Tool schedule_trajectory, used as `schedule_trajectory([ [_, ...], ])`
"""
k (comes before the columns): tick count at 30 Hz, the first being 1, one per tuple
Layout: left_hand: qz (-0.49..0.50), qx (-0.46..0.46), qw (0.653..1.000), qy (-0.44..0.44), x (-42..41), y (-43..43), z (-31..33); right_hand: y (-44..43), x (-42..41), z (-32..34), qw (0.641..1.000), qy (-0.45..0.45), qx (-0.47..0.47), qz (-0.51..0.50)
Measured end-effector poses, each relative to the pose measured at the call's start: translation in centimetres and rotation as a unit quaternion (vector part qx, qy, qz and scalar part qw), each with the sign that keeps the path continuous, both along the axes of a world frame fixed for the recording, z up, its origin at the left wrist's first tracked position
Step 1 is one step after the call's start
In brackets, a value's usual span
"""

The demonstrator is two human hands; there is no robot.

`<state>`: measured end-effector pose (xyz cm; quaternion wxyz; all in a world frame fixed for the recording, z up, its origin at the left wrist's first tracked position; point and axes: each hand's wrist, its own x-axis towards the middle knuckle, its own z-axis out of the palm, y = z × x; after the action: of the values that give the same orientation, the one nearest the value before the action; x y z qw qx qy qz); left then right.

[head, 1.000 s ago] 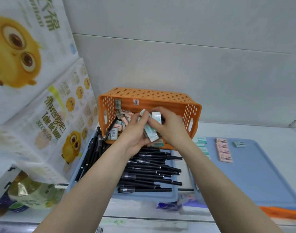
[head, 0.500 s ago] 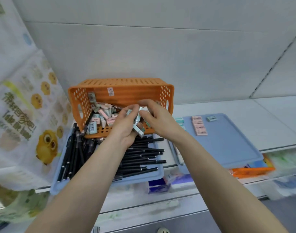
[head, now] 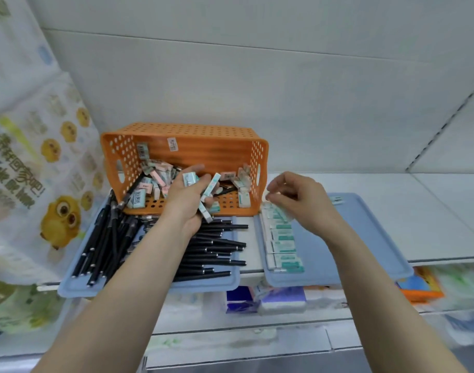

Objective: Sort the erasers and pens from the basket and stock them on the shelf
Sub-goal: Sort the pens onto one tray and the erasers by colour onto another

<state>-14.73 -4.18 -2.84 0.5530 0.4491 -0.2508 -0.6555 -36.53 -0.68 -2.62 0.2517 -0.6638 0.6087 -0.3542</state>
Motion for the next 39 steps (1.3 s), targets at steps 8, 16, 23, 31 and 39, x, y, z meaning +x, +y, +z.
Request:
schedule_trajectory([
  [8,-0.001,-0.020,1.000,-0.015,0.1,1.1,0.6,-1.1,-1.1,-1.9,0.978,0.198,0.042,0.049],
  [16,-0.026,-0.033,0.998,-0.057,-0.3,2.9,0.0,-0.4,-2.0,-2.2,0.964,0.257,0.048,0.038],
  [23,-0.042,-0.040,0.997,-0.060,-0.9,3.6,-0.1,-1.5,-2.3,-2.7,0.966,0.255,0.028,0.021],
  [31,-0.059,-0.035,0.993,-0.100,-0.9,4.5,-0.7,-1.9,-2.4,-1.9,0.962,0.251,0.095,0.059],
  [39,-0.074,-0.107,0.974,-0.184,-1.3,5.4,-1.1,-0.2,-1.4,0.2,0.978,0.209,0.023,-0.009],
])
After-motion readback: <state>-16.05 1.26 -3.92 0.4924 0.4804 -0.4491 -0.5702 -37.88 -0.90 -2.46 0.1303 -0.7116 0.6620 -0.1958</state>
